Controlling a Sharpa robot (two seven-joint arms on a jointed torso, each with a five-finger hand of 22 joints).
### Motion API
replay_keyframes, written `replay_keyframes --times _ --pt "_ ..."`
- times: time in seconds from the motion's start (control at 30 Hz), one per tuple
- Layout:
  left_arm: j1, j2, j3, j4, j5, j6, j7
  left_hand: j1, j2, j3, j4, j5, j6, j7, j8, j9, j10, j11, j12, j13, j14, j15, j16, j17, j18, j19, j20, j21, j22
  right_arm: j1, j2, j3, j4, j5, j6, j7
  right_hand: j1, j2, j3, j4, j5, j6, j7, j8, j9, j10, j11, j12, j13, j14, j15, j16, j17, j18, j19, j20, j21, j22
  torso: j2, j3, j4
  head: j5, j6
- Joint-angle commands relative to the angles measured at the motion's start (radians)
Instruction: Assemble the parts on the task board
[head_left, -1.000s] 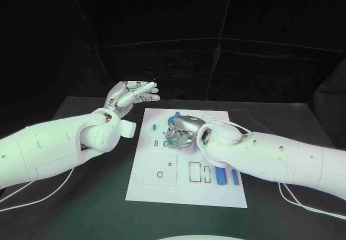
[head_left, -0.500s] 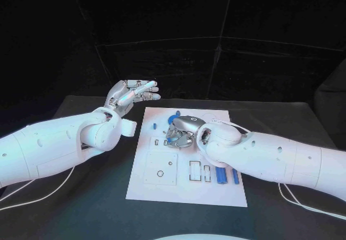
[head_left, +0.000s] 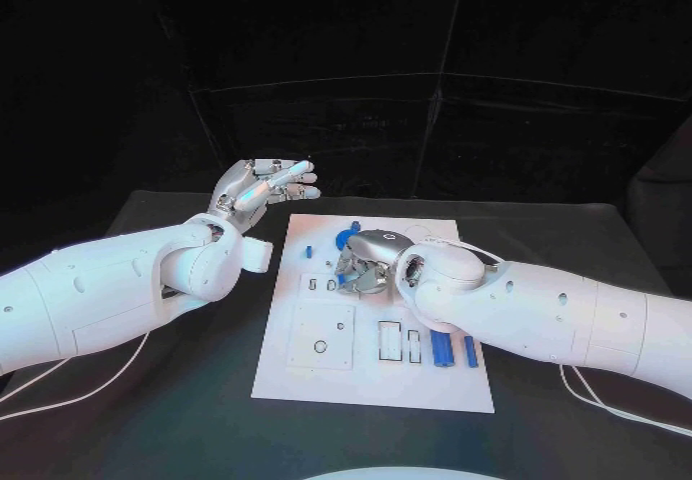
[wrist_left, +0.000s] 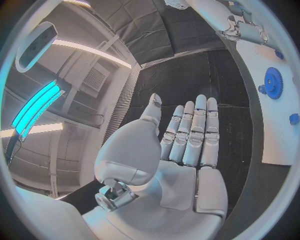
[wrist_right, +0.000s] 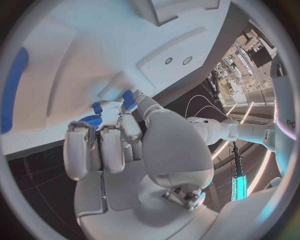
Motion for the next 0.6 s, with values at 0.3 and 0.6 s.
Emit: replay_keyframes --times 0.3,0.6 --pt "0.002 0.0 0.001 0.0 0.006 0.01 0.005 -0.006 0.007 -0.005 -0.001 0.003 -0.001 0.009 -0.005 -0.001 -0.004 0.003 -0.007 -0.001 -0.007 -0.001 -0.006 -0.001 0.005 -0.007 -0.001 -0.005 -0.002 -0.003 0.0 -0.004 -0.001 -0.034 0.073 -0.024 -0.013 -0.019 0.001 0.004 -0.001 -0.005 0.002 -0.013 -0.002 -0.015 0.001 -0.023 -0.014 0.052 -0.001 -0.008 0.01 -0.016 -0.006 0.002 -0.002 0.053 0.0 0.0 0.001 0.002 -0.006" --pt "0.002 0.001 0.001 -0.002 0.006 0.011 0.004 -0.006 0.007 -0.005 -0.001 0.003 -0.001 0.009 -0.005 -0.001 -0.004 0.003 -0.007 -0.001 -0.007 -0.001 -0.006 -0.001 0.005 -0.007 -0.001 -0.005 -0.002 -0.003 0.001 -0.004 0.0 -0.036 0.086 -0.033 -0.033 -0.037 -0.008 0.012 0.013 -0.015 0.006 -0.021 -0.003 -0.027 0.004 -0.053 -0.034 0.052 0.002 -0.012 0.006 -0.015 -0.008 0.004 -0.004 0.05 0.0 0.0 0.0006 0.001 -0.008"
